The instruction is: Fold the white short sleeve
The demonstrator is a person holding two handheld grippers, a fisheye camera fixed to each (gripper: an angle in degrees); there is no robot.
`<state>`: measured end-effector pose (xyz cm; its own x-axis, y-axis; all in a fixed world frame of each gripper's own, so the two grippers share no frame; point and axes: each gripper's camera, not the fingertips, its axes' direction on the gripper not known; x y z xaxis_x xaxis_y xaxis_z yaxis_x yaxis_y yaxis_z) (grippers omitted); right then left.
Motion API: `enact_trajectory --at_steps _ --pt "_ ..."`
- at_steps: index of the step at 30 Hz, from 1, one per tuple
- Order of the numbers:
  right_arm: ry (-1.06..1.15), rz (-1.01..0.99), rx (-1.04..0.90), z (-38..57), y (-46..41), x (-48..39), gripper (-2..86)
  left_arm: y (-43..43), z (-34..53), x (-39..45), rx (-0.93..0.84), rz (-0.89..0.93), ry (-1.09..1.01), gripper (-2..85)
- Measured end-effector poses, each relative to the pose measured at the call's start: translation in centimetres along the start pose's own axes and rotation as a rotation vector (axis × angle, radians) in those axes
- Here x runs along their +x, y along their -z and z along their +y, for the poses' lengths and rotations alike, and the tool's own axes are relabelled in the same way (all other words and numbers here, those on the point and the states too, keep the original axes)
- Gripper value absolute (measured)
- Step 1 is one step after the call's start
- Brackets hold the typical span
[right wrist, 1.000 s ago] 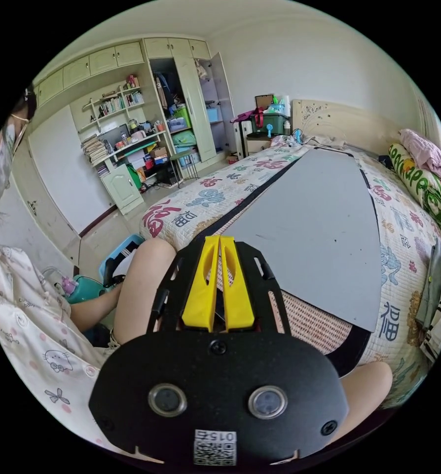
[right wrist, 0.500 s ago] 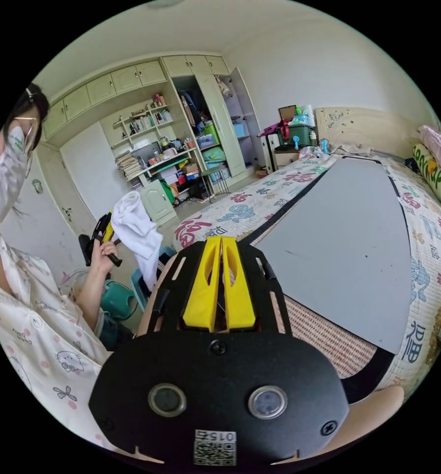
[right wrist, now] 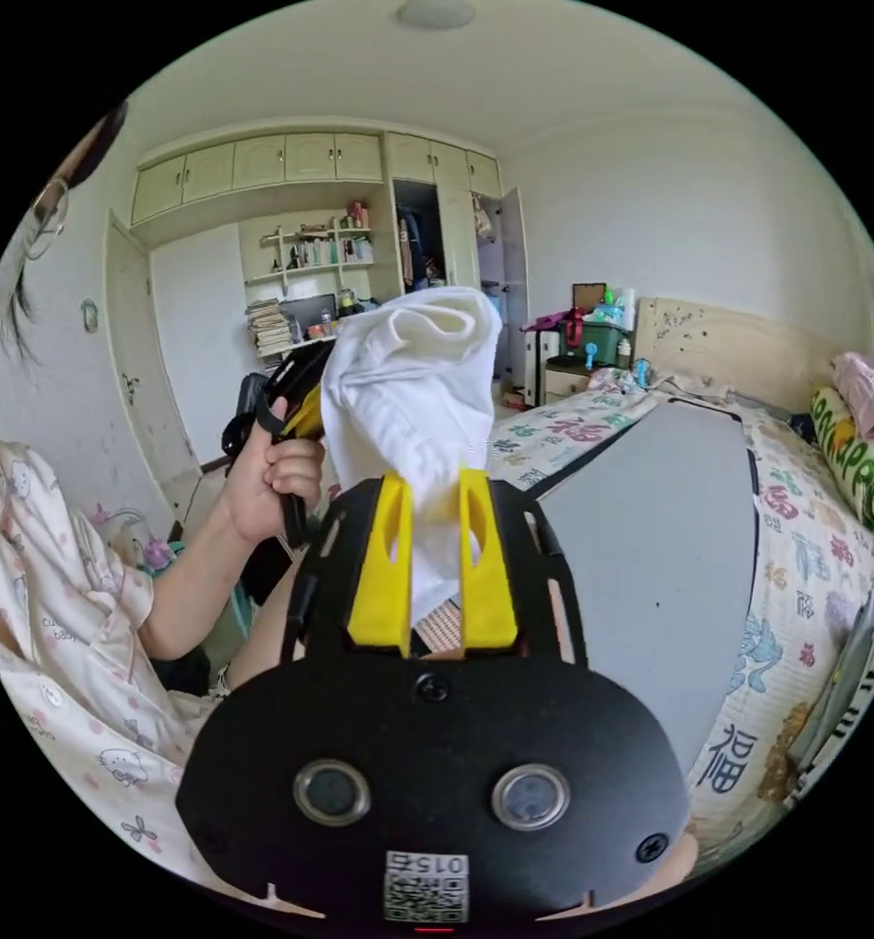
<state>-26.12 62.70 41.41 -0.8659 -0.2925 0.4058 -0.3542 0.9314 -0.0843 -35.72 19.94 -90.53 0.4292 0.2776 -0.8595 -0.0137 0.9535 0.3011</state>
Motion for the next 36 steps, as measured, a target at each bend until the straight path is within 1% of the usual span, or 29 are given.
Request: enact_trajectory --at_steps 1,2,3,4,7,11,13,15,17,18,19,21,22,23,24,26,28,29,31,32,33,34,35,36 --pt "-0.047 0.02 0.005 0.1 0.7 1.6 4.8 -0.7 1.0 0.1 -0.007 -0.081 0.009 3.2" --pt "-0.074 0.023 0.01 0.1 1.1 2.5 4.3 -1.0 1.5 0.1 -0.013 -0.129 0.018 3.7" --pt "-0.125 -0.001 0.028 0.4 1.9 4.4 3.3 -1.6 2.9 -0.3 -0.049 -0.213 0.031 5.0" --pt "-0.18 -0.056 0.032 0.6 2.5 6.4 2.6 -2.1 4.6 -1.1 -0.1 -0.249 0.066 6.7" --pt "-0.328 -0.103 0.006 1.6 2.5 11.0 1.7 -1.9 9.7 -3.2 -0.162 -0.215 0.167 10.0" --pt "-0.42 -0.136 0.032 2.6 3.1 14.6 1.5 -1.1 14.3 -3.0 -0.187 -0.192 0.232 15.4" --pt "-0.442 -0.168 0.06 2.3 3.4 16.2 1.6 -2.3 16.0 -2.2 -0.272 -0.155 0.248 17.7" --pt "-0.456 -0.186 0.075 1.8 3.4 17.2 1.6 -3.6 17.0 -1.4 -0.314 -0.113 0.234 16.9" --pt "-0.466 -0.19 0.08 0.9 3.3 18.0 1.6 -4.9 17.8 -1.1 -0.348 -0.101 0.204 11.8" --pt "-0.468 -0.177 0.086 0.3 3.3 18.5 1.5 -5.6 18.3 -1.4 -0.376 -0.082 0.204 5.3" --pt "-0.477 -0.145 0.098 -0.3 3.5 19.0 1.4 -5.8 18.8 -2.0 -0.368 -0.059 0.209 1.6" --pt "-0.506 -0.067 0.143 -1.2 4.5 20.0 1.2 -5.7 19.4 -2.3 -0.35 -0.059 0.187 0.6" --pt "-0.523 -0.022 0.189 -1.9 5.4 20.9 1.1 -5.8 19.7 -2.1 -0.365 -0.075 0.155 0.2" --pt "-0.527 -0.001 0.204 -2.4 5.9 21.3 1.1 -5.9 19.9 -2.0 -0.375 -0.079 0.137 0.1" --pt "-0.542 0.061 0.218 -3.7 6.7 22.4 1.0 -6.2 20.4 -1.8 -0.391 -0.075 0.108 -0.1" --pt "-0.529 0.148 0.22 -6.9 7.3 24.3 0.8 -7.1 21.2 -1.4 -0.412 -0.045 0.073 -0.2" --pt "-0.475 0.238 0.233 -13.8 7.1 26.4 0.8 -10.0 22.7 -0.8 -0.453 0.01 0.043 -0.3" --pt "-0.448 0.241 0.24 -16.0 6.8 26.6 0.7 -10.9 23.1 -0.6 -0.459 0.021 0.033 -0.3" --pt "-0.303 0.237 0.255 -25.9 4.6 24.9 0.7 -14.6 24.8 -0.4 -0.485 0.058 0.008 -0.2" --pt "-0.26 0.227 0.251 -28.4 3.7 23.9 0.7 -15.6 25.3 -0.4 -0.496 0.062 0.002 -0.1" --pt "-0.173 0.199 0.215 -33.1 1.3 21.2 0.7 -17.1 26.5 -0.4 -0.493 0.046 -0.019 0.0" --pt "-0.078 0.143 0.118 -36.8 -2.6 18.0 0.7 -17.9 27.7 -0.6 -0.446 -0.007 -0.027 0.3" --pt "-0.037 0.105 0.051 -38.1 -5.0 16.5 0.7 -18.0 28.2 -0.7 -0.416 -0.037 -0.031 0.4" --pt "0.039 0.028 -0.087 -39.1 -10.4 13.4 0.7 -18.2 28.9 -1.1 -0.377 -0.111 -0.044 1.0"
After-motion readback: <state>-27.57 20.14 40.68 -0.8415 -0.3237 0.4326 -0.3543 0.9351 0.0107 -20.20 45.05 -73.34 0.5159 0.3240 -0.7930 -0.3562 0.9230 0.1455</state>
